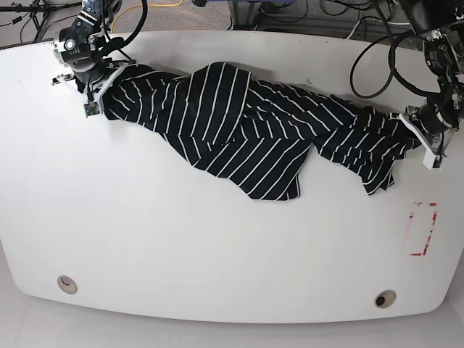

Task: Fold the T-shirt properly
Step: 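Lay the shirt down and release it with the right gripper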

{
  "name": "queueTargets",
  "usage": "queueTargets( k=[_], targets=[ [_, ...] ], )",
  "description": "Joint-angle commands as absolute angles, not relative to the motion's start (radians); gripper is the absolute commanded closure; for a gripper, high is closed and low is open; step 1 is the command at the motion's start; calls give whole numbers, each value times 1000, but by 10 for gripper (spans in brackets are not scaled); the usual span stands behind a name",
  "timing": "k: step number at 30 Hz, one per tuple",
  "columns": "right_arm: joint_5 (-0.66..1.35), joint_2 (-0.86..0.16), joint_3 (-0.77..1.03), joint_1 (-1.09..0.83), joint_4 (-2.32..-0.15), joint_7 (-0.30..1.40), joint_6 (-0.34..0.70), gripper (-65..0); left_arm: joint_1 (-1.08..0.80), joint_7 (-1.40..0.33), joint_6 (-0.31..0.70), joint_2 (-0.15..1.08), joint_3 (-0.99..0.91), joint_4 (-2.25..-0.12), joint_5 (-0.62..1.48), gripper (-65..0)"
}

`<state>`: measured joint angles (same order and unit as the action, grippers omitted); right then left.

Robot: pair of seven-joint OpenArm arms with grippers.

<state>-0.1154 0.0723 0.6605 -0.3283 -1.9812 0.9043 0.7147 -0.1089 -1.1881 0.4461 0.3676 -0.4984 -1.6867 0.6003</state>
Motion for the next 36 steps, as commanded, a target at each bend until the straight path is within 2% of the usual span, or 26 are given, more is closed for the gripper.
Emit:
queueTargets(
  k=[1, 6, 9, 12, 16, 19, 21, 31, 36],
  targets=[
    [-134, 67, 668, -340, -2002, 895, 698, 0, -102, -1165, 443, 390, -512, -1704, 584, 0],
    [-142, 81, 668, -351, -2002, 895, 698, -6, -104, -1165, 443, 392, -512, -1704, 579, 0],
    [-143, 87, 668, -351, -2002, 895, 698, -49, -104, -1165, 443, 392, -512, -1704, 579, 0],
    [-143, 90, 670, -351, -2002, 895, 698, -154, -104, -1167, 443, 392, -512, -1704, 579, 0],
    [-143, 91, 670, -352, -2006, 897, 698, -333, -104, -1168, 443, 392, -509, -1704, 579, 0],
    [-137, 93, 670, -369, -2015, 897, 698, -436, -104, -1168, 443, 392, -507, -1705, 581, 0],
    [-136, 93, 671, -378, -2035, 897, 698, -477, -104, -1168, 443, 392, -507, -1705, 581, 0],
    [-54, 91, 782, -308, -2038, 900, 698, -490, -104, -1168, 443, 392, -506, -1705, 578, 0],
    [-21, 56, 779, -219, -2038, 1026, 698, -490, -102, -1168, 443, 389, -504, -1705, 581, 0]
  ],
)
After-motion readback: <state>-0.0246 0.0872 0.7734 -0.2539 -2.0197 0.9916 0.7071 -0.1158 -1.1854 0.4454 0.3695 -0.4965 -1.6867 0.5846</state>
